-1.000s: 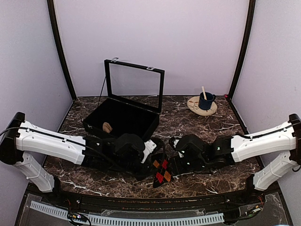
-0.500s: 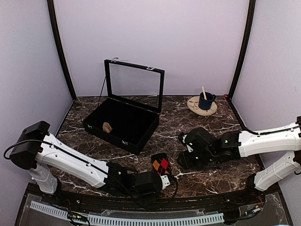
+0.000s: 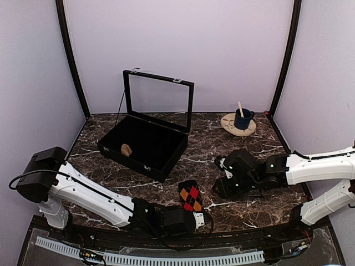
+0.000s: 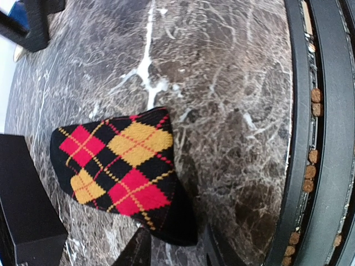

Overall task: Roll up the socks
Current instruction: Pick up the sock from the center of the board.

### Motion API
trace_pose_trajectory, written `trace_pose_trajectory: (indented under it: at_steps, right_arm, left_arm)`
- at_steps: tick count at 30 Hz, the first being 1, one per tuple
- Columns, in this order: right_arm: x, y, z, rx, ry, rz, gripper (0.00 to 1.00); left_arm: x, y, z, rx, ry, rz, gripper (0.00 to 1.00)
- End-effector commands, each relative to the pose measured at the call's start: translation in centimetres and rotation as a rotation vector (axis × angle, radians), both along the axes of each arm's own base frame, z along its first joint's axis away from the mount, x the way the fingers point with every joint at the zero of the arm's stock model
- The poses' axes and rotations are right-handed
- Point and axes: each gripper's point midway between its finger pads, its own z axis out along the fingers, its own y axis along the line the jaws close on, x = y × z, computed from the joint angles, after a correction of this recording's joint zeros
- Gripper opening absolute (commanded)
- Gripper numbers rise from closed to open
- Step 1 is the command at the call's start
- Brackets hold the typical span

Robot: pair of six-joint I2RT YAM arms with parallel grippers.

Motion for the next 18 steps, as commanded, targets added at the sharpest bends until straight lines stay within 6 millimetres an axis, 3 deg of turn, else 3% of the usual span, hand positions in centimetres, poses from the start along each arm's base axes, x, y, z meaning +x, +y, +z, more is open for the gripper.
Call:
trace_pose_trajectory:
  at_steps: [1,5,18]
  right_arm:
    - [0.2,-0.3,0.2,0.012,-0.006,0.008,0.48]
    - [0.3,-0.1,0.3,0.017,-0.003,0.016,0.48]
    - [0.6,0.1,0.4,0.024,0.0,0.025,0.49]
  left_arm:
    - [-0.3,-1.6,0.5,0.006,-0.041,-0.084,0.35]
    - [-0.6,-1.6,-1.0,0.057,-0.031,-0.112,0.35]
    - [0.5,0.0,-2.2,0.148,-0.069,-0.036,0.37]
